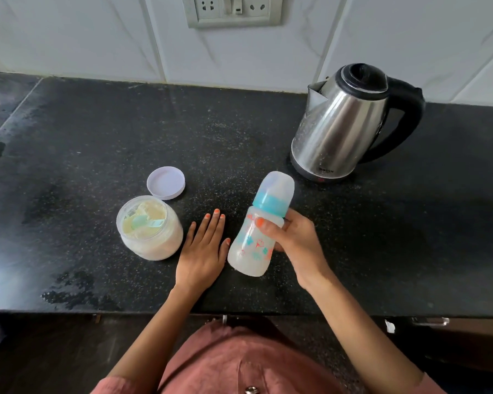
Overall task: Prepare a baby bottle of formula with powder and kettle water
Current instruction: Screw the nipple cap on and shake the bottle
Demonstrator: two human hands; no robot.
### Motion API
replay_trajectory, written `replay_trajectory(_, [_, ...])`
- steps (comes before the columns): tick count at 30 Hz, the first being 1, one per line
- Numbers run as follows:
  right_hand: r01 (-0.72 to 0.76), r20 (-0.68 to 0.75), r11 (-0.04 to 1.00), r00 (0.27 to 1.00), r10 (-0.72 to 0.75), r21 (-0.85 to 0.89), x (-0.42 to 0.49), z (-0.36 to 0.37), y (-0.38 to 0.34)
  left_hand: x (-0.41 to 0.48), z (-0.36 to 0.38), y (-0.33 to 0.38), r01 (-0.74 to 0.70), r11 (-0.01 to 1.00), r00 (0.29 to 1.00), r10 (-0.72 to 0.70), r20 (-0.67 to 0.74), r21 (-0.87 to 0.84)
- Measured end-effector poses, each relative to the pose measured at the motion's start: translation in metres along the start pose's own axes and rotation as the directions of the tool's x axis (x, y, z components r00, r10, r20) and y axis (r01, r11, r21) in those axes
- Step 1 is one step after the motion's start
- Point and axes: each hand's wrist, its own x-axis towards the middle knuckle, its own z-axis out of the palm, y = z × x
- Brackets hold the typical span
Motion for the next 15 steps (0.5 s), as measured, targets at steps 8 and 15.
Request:
replay_trajectory(8, [0.093, -0.169, 0.977, 0.984, -0.061, 0.190, 0.010, -0.003, -0.008, 0.002, -0.002, 0.002, 0.023, 0.999, 1.000, -0.023, -0.011, -0.030])
replay_trajectory(15, [0.132, -0.267, 0.919, 0.963, -0.030, 0.372, 0.018, -0.011, -0.017, 0.001, -0.003, 0.003, 0.031, 0.999, 0.999, -0.033, -0.029, -0.041])
